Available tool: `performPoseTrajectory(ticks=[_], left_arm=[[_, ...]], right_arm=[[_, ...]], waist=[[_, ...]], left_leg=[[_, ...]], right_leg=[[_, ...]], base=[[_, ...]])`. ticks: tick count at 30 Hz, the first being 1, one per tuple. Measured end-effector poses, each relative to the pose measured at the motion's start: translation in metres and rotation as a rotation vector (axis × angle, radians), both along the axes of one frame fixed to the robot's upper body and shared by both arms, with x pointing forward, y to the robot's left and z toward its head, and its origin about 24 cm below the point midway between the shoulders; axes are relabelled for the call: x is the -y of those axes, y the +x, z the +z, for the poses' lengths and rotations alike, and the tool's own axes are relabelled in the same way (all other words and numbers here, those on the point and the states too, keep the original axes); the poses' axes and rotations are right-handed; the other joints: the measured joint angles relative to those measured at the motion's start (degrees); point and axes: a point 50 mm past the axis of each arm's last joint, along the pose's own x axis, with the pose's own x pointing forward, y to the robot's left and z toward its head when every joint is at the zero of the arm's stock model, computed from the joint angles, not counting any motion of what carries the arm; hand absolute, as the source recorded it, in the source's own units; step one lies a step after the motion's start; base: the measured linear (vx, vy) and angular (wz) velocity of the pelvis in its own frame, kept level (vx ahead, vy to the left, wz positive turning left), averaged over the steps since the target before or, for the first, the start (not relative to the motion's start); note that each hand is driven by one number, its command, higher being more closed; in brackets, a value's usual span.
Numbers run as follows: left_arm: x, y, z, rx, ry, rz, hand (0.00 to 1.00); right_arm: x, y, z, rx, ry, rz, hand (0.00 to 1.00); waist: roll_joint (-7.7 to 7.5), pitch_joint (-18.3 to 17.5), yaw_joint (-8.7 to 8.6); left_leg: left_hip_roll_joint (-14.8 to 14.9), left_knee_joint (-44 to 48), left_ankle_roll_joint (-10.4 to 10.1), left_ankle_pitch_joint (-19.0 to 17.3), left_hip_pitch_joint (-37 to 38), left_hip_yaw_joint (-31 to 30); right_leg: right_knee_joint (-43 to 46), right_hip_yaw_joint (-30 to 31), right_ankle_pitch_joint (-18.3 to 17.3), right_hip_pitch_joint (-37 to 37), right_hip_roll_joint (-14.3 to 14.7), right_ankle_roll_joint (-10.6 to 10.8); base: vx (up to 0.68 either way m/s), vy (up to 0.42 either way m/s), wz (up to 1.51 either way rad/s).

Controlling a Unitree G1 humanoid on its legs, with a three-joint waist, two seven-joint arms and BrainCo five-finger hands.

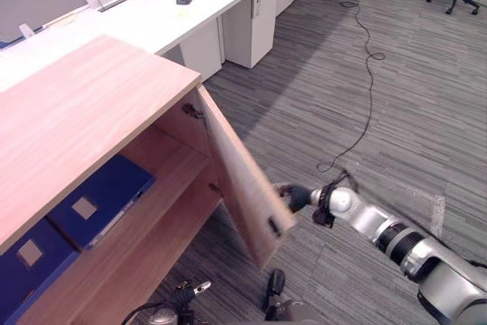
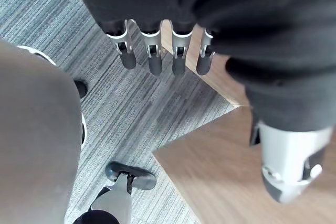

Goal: Walk over to the cabinet, pick up the folder, carry it to the office cabinet, place the folder inside the office cabinet, then close the office cabinet door

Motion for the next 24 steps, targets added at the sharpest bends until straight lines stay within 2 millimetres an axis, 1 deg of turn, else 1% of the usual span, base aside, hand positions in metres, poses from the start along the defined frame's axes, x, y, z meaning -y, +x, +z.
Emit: performPoseTrajectory(ticks=[1, 2, 3, 4, 6, 8, 12, 13, 14, 16, 17, 18, 19, 20, 21, 22, 23, 24], left_arm=[[-0.004, -0.001, 0.000, -0.001, 0.004, 0.020, 0.00], [-0.008, -0.002, 0.000, -0.003, 0.011, 0.028, 0.00], [-0.013, -0.006, 0.000, -0.011, 0.017, 0.052, 0.00], [-0.018, -0.008, 0.000, -0.016, 0.021, 0.080, 0.00], [-0.024, -0.011, 0.000, -0.021, 0.021, 0.122, 0.00], [-0.026, -0.012, 0.000, -0.018, 0.012, 0.168, 0.00], [-0.032, -0.023, -0.002, -0.033, 0.015, 0.235, 0.00], [-0.033, -0.027, -0.003, -0.038, 0.011, 0.264, 0.00], [-0.033, -0.030, -0.003, -0.043, 0.007, 0.279, 0.00], [-0.033, -0.034, -0.004, -0.040, -0.005, 0.324, 0.00], [-0.032, -0.035, -0.004, -0.043, -0.006, 0.327, 0.00], [-0.033, -0.040, -0.005, -0.052, -0.005, 0.338, 0.00], [-0.034, -0.046, -0.005, -0.062, -0.007, 0.365, 0.00], [-0.034, -0.050, -0.006, -0.070, -0.006, 0.378, 0.00], [-0.034, -0.057, -0.007, -0.088, -0.009, 0.393, 0.00], [-0.034, -0.065, -0.008, -0.104, -0.007, 0.403, 0.00], [-0.034, -0.067, -0.008, -0.109, -0.006, 0.406, 0.00], [-0.034, -0.070, -0.009, -0.114, -0.006, 0.413, 0.00]], right_arm=[[-0.006, -0.017, -0.007, -0.067, -0.016, 0.094, 0.00], [-0.007, -0.030, -0.014, -0.120, -0.024, 0.141, 0.00], [-0.007, -0.047, -0.025, -0.193, -0.036, 0.185, 0.00], [-0.006, -0.059, -0.032, -0.250, -0.049, 0.218, 0.00], [-0.003, -0.069, -0.038, -0.300, -0.051, 0.230, 0.00], [0.000, -0.075, -0.043, -0.331, -0.056, 0.225, 0.00], [-0.002, -0.079, -0.052, -0.340, -0.071, 0.219, 0.00], [-0.003, -0.078, -0.060, -0.349, -0.073, 0.188, 0.00], [-0.003, -0.077, -0.065, -0.351, -0.078, 0.167, 0.00], [0.002, -0.064, -0.079, -0.319, -0.068, -0.002, 0.00], [0.005, -0.060, -0.081, -0.308, -0.053, -0.061, 0.00], [0.012, -0.049, -0.081, -0.282, -0.002, -0.188, 0.00], [0.022, -0.035, -0.076, -0.229, 0.076, -0.347, 0.00], [0.029, -0.028, -0.072, -0.197, 0.120, -0.433, 0.00], [0.047, -0.017, -0.064, -0.122, 0.206, -0.615, 0.00], [0.070, -0.010, -0.056, -0.056, 0.293, -0.799, 0.00], [0.083, -0.008, -0.052, -0.019, 0.334, -0.895, 0.00], [0.111, -0.008, -0.045, 0.063, 0.414, -1.103, 0.00]], waist=[[-0.28, 0.0, 0.01], [-0.62, -0.1, -0.05], [-1.17, -0.3, -0.12], [-1.65, -0.6, -0.12], [-2.01, -0.6, -0.48], [-2.16, -0.6, -0.26], [-2.52, -0.8, 1.32], [-2.78, -0.8, 2.02], [-2.94, -0.9, 2.29], [-3.21, -0.9, 3.49], [-3.23, -0.8, 3.76], [-3.29, -0.8, 4.48], [-3.53, -0.7, 4.96], [-3.59, -0.6, 4.99], [-3.59, -0.6, 4.94], [-3.51, -0.7, 4.89], [-3.50, -0.7, 4.88], [-3.51, -0.7, 4.74]], left_leg=[[0.0, 0.0, -0.2, 0.1, 0.1, 0.0], [0.0, 0.0, -0.2, 0.1, 0.1, 0.1], [-0.1, 0.1, -0.2, 0.1, -0.1, 0.2], [-0.4, 0.1, -0.2, 0.1, -0.4, 0.3], [-0.7, 0.5, -0.2, 0.2, -0.4, 0.2], [-1.1, 2.0, -0.3, 0.2, -0.5, -0.3], [-1.5, 2.9, -0.4, 0.6, -0.8, -2.4], [-1.3, 2.8, -0.3, 0.7, -1.0, -3.6], [-1.3, 2.6, -0.3, 0.9, -1.2, -4.2], [-1.3, 1.2, 0.3, 1.4, -2.7, -7.4], [-1.4, 0.8, 0.4, 1.5, -2.9, -8.2], [-1.5, 0.0, 0.7, 1.6, -3.1, -9.4], [-1.6, -0.1, 0.8, 1.7, -3.6, -10.4], [-1.7, 0.0, 0.9, 1.6, -3.8, -10.9], [-2.0, 0.0, 1.0, 1.5, -3.8, -11.8], [-2.3, 0.0, 1.2, 1.5, -3.8, -12.2], [-2.4, 0.1, 1.2, 1.5, -3.8, -12.3], [-2.7, 0.1, 1.3, 1.4, -3.8, -12.4]], right_leg=[[0.0, 0.2, 0.2, 0.0, 0.1, -0.3], [0.2, 0.4, 0.2, -0.1, 0.1, -0.4], [0.3, 0.6, 1.0, -0.4, 0.2, -1.5], [0.3, 0.9, 1.1, -0.9, 0.0, -1.5], [0.3, 1.1, 1.2, -0.8, -0.3, -1.4], [0.3, 1.1, 1.2, 0.1, -1.1, -1.3], [0.3, -0.2, 0.9, 1.3, -2.2, -0.9], [0.2, -1.5, 0.6, 1.7, -2.4, -0.6], [0.0, -2.2, 0.5, 1.8, -2.5, -0.5], [0.0, -5.5, 0.0, 1.7, -3.4, 0.2], [0.0, -6.1, -0.2, 1.7, -3.5, 0.3], [0.0, -7.4, -0.3, 1.9, -3.9, 0.3], [0.0, -8.2, -0.4, 2.1, -4.3, 0.4], [0.0, -8.6, -0.4, 2.2, -4.5, 0.4], [0.0, -9.1, -0.4, 2.6, -4.9, 0.4], [0.0, -9.3, -0.3, 2.9, -5.2, 0.6], [0.0, -9.3, -0.2, 2.9, -5.4, 0.7], [0.1, -9.3, -0.1, 2.9, -5.7, 0.9]], base=[[0.05, 0.071, -0.06], [0.07, 0.083, -0.10], [0.09, 0.109, -0.13], [0.08, 0.110, -0.11], [0.05, 0.089, -0.04], [0.02, 0.070, 0.07], [-0.02, 0.047, 0.26], [-0.04, 0.012, 0.41], [-0.09, 0.005, 0.65], [-0.11, 0.009, 0.74], [-0.10, 0.023, 0.67], [-0.09, 0.035, 0.56], [-0.10, 0.038, 0.52], [-0.11, 0.070, 0.41], [-0.09, 0.071, 0.28], [-0.06, 0.082, 0.21], [-0.03, 0.073, 0.11], [-0.03, 0.096, 0.03]])
